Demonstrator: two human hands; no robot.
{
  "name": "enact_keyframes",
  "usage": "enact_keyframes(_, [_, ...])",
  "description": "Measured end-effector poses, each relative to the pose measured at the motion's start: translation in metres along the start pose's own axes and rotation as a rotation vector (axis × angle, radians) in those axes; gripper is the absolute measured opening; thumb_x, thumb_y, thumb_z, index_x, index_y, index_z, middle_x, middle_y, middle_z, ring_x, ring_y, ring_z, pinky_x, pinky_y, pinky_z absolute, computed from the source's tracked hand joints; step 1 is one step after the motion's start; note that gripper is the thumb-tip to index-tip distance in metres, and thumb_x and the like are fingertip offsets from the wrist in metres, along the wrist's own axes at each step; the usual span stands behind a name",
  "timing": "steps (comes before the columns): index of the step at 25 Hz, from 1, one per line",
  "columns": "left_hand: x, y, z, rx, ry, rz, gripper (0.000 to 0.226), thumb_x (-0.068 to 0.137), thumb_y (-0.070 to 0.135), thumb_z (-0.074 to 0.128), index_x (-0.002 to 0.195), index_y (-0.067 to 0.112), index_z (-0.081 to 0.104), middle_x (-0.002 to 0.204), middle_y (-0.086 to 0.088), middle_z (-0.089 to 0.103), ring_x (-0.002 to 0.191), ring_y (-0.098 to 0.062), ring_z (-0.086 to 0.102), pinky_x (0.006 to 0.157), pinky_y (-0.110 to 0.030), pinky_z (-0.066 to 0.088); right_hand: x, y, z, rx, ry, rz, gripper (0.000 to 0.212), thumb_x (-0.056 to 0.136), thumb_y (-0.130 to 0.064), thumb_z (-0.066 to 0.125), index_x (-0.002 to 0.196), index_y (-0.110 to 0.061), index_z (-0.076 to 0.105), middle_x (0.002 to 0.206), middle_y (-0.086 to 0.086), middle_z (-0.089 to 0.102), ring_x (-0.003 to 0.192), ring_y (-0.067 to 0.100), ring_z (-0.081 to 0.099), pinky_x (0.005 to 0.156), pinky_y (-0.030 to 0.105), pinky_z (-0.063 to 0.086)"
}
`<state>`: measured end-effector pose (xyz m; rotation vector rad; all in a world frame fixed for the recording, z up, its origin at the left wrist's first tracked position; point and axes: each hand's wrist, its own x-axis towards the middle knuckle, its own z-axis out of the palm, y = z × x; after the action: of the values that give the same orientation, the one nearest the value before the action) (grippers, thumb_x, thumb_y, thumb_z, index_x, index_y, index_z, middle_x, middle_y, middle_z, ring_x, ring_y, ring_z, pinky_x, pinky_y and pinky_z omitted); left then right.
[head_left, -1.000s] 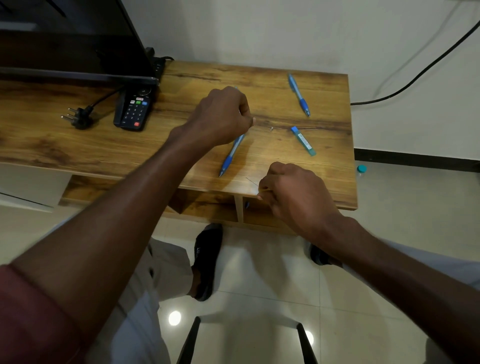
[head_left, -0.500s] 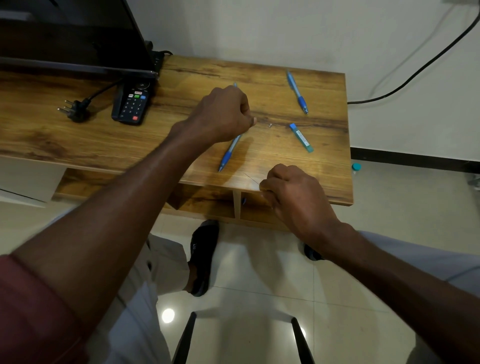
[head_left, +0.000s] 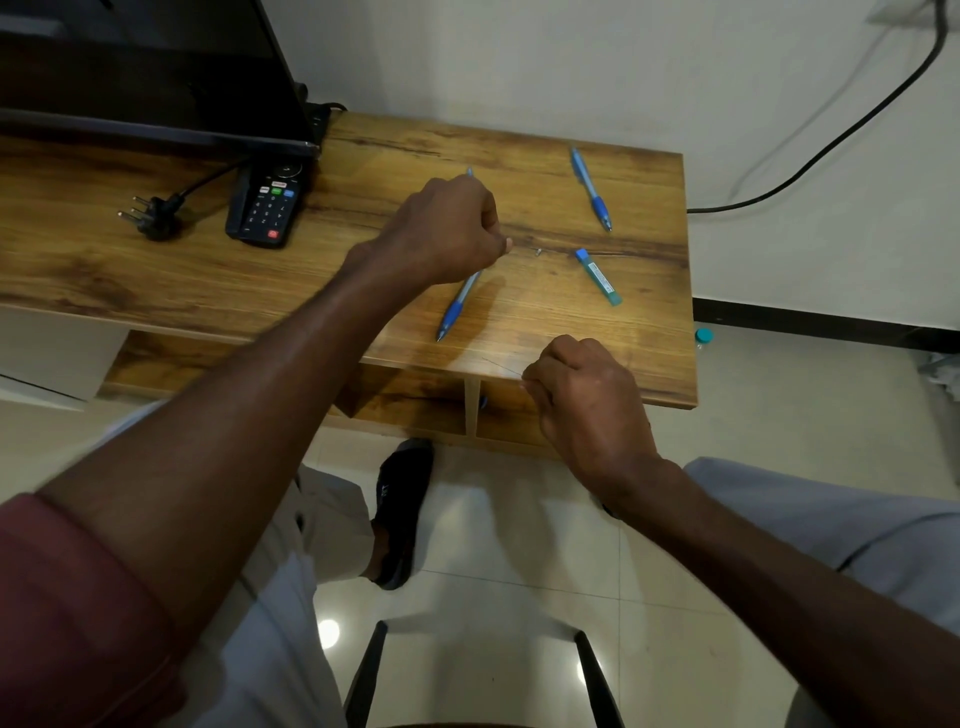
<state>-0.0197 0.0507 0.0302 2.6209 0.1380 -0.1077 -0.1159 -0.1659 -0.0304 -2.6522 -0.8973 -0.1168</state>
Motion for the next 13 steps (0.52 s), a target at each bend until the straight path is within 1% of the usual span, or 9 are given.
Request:
enact_keyframes(2, [-0.0006,-0.0009,-0.0007,-0.007,-0.003,-0.006,0.019,0.096,0.034,0.075,0.101,0.017,0.076,0.096,0.002,0.071,0.091,-0.014,0.068,0.080,-0.038,0.058,0.0001,-0.0018,0.0009,0.000,0.002,0.016,0.006,0.092,-0.007,0.076,0.098,-0.009,0.077,0.100,0.009,0.070,0.091,0.025,0.062,0.070,0.041,0.055])
enact_keyframes(6, [0.0003,-0.0019,-0.0008,0.000,-0.002,-0.006,0.019,0.095,0.036,0.075,0.100,0.018,0.076,0.089,0.007,0.067,0.083,-0.008,0.064,0.067,-0.030,0.049,0.0033,-0.0017,-0.0003,-0.011,-0.019,0.025,0.007,0.089,-0.005,0.076,0.095,-0.009,0.077,0.098,0.009,0.069,0.090,0.025,0.062,0.070,0.042,0.055])
enact_keyframes(10, [0.0013,-0.0037,-0.0002,0.002,0.004,-0.009,0.019,0.095,0.037,0.075,0.100,0.018,0.076,0.096,0.003,0.071,0.089,-0.013,0.067,0.075,-0.035,0.055,0.0040,-0.0040,-0.0031,-0.007,-0.037,0.031,0.009,0.089,-0.006,0.076,0.097,-0.009,0.076,0.099,0.009,0.069,0.090,0.024,0.062,0.071,0.039,0.055])
enact_keyframes(13, [0.0017,-0.0040,0.0007,0.000,0.003,-0.006,0.019,0.094,0.038,0.075,0.099,0.019,0.076,0.094,0.004,0.071,0.089,-0.013,0.068,0.076,-0.034,0.056,0.0049,-0.0059,-0.0071,0.001,-0.070,0.033,0.008,0.090,-0.006,0.074,0.097,-0.008,0.076,0.100,0.009,0.069,0.091,0.024,0.061,0.073,0.040,0.054])
